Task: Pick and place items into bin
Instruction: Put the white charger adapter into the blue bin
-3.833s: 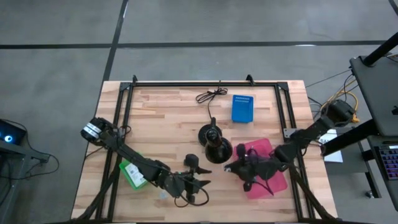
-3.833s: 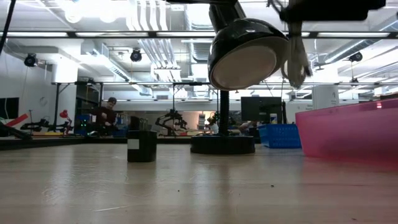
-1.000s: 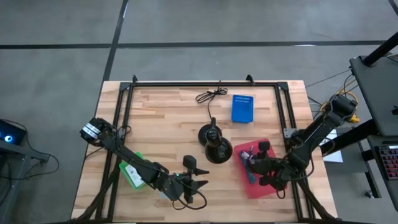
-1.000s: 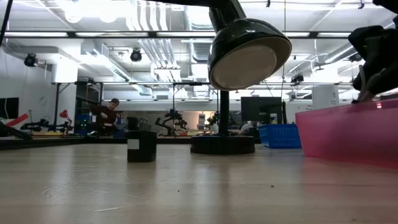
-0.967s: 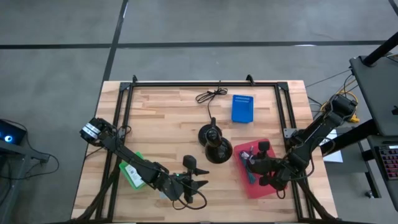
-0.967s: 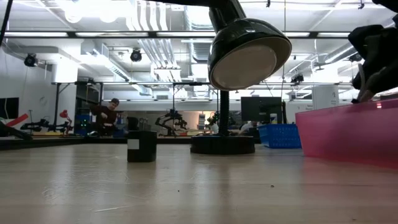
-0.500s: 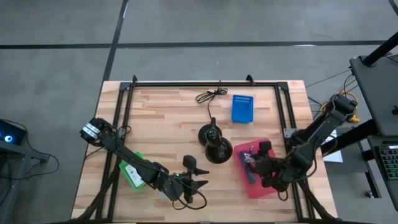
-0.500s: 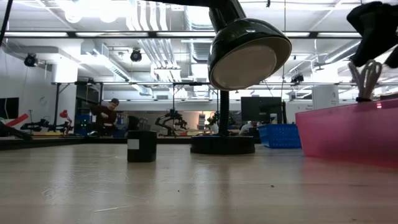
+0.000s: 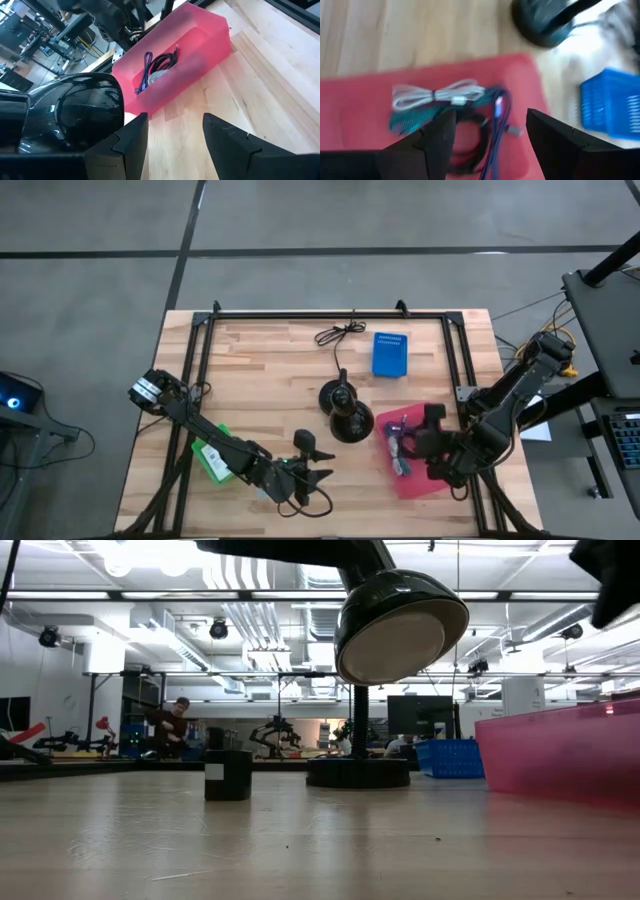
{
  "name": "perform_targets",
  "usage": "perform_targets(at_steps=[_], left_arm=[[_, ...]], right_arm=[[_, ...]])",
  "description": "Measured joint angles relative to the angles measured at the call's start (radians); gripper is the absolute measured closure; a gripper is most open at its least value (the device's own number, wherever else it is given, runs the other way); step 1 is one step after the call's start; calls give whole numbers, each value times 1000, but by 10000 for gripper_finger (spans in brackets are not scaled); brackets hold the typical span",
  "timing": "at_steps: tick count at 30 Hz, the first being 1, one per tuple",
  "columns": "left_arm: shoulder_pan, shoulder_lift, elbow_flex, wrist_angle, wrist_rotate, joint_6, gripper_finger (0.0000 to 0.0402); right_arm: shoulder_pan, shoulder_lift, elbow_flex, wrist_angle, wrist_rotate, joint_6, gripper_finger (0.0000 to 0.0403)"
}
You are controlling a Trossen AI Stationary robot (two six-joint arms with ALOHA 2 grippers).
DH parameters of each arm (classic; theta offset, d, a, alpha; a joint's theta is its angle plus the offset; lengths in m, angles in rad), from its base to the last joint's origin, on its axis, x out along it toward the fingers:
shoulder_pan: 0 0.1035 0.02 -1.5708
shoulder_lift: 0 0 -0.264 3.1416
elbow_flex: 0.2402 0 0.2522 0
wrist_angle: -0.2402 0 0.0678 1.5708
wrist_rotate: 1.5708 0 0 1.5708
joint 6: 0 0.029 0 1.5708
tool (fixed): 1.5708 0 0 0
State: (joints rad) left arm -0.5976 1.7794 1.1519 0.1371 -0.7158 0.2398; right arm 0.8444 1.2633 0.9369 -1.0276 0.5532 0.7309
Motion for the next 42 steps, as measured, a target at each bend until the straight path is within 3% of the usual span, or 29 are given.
perform_targets(at_steps=[10, 15, 22, 27, 29, 42], left_arm=[[-17, -4, 0, -34, 0, -50, 228], [-38, -19, 0, -192, 1, -144, 228], [-76, -98, 0, -425, 87, -514, 228], [-92, -171, 1, -560, 420, -840, 228], [-105, -177, 1, -595, 494, -940, 228], [-139, -166, 1, -826, 506, -1309, 228]], right_arm=[[2, 0, -19, 37, 433, 5, 175], [2, 0, -63, 43, 549, 22, 175], [2, 0, -110, 48, 549, 119, 175], [2, 0, -116, 62, 547, 179, 175], [2, 0, -117, 81, 547, 179, 175], [2, 0, -156, 122, 548, 176, 174]])
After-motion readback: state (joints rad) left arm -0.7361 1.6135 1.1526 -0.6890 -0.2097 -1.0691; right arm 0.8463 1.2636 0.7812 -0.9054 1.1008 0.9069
